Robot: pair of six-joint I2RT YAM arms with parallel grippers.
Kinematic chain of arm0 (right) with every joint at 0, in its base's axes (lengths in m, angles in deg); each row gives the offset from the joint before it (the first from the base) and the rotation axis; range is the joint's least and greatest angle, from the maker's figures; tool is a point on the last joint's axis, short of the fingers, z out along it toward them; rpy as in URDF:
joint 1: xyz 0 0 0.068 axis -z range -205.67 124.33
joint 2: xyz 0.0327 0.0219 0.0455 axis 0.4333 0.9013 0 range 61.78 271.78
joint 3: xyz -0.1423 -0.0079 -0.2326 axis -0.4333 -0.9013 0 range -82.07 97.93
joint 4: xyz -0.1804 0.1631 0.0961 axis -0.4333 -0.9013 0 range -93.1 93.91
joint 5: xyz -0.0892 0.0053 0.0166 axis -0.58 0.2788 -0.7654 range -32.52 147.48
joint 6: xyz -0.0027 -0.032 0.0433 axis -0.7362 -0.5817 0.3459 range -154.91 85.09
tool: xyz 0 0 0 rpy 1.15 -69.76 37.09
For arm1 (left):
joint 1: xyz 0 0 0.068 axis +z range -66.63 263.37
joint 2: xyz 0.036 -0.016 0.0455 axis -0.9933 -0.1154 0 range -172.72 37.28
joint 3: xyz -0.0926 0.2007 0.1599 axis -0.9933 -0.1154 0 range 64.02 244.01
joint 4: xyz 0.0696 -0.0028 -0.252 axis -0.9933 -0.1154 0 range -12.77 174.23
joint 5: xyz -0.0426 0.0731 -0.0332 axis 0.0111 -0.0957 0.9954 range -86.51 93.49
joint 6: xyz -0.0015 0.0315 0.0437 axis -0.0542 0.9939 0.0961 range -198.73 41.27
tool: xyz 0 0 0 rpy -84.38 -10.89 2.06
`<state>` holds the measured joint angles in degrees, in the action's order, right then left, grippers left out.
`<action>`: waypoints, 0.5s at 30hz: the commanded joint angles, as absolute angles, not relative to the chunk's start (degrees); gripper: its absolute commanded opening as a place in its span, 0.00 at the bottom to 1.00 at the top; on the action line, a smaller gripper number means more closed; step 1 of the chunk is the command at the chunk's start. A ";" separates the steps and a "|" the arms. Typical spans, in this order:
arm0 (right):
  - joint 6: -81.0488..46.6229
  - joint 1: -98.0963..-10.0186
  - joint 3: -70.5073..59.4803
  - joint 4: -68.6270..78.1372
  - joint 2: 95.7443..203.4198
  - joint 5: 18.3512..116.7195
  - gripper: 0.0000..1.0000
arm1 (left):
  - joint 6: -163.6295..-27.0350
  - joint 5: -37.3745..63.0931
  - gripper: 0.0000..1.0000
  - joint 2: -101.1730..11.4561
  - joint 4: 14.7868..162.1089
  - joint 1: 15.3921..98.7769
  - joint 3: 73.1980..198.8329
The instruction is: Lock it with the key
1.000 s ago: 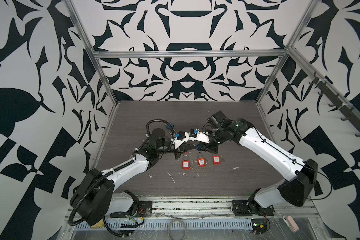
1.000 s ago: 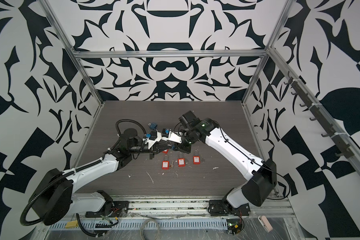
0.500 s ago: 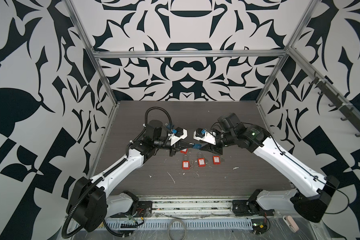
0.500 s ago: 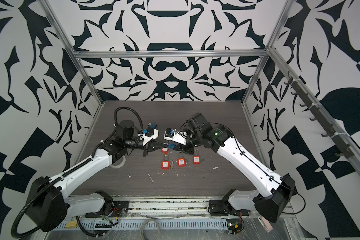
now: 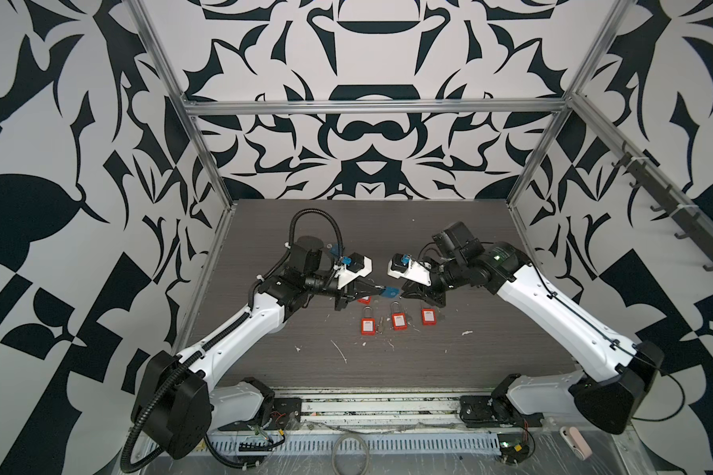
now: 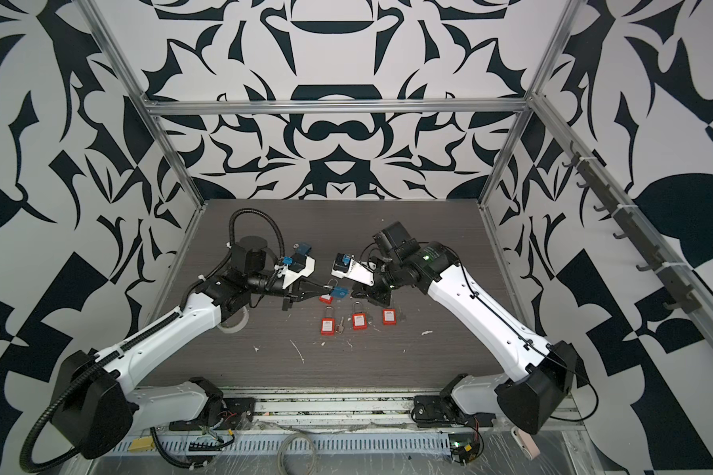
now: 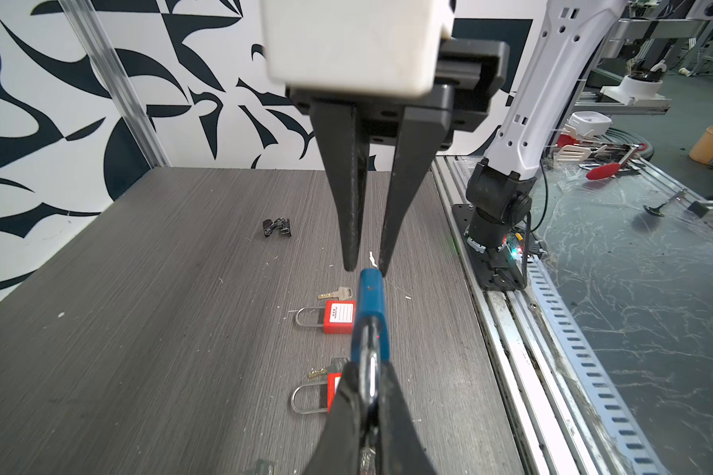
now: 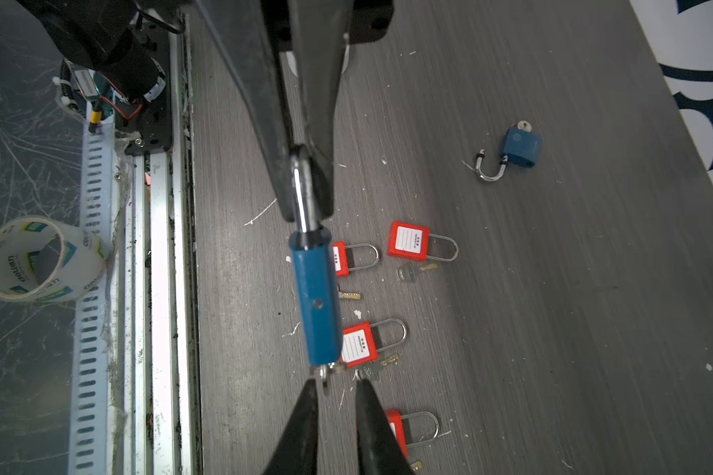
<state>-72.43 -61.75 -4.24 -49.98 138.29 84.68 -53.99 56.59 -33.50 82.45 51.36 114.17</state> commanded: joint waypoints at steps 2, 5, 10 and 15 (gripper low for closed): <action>-73.67 -61.62 -2.43 -52.31 138.33 88.24 0.19 | -52.67 58.60 0.00 -33.29 81.78 51.49 116.67; -74.15 -61.61 -2.52 -52.24 138.56 88.00 0.16 | -52.51 59.01 0.00 -33.62 81.41 51.46 117.15; -74.85 -61.57 -2.83 -51.14 138.88 88.34 0.10 | -50.59 59.92 0.00 -34.16 78.80 51.45 118.15; -75.70 -61.63 -3.14 -50.22 138.84 87.95 0.07 | -47.11 60.38 0.00 -35.04 73.38 51.38 120.41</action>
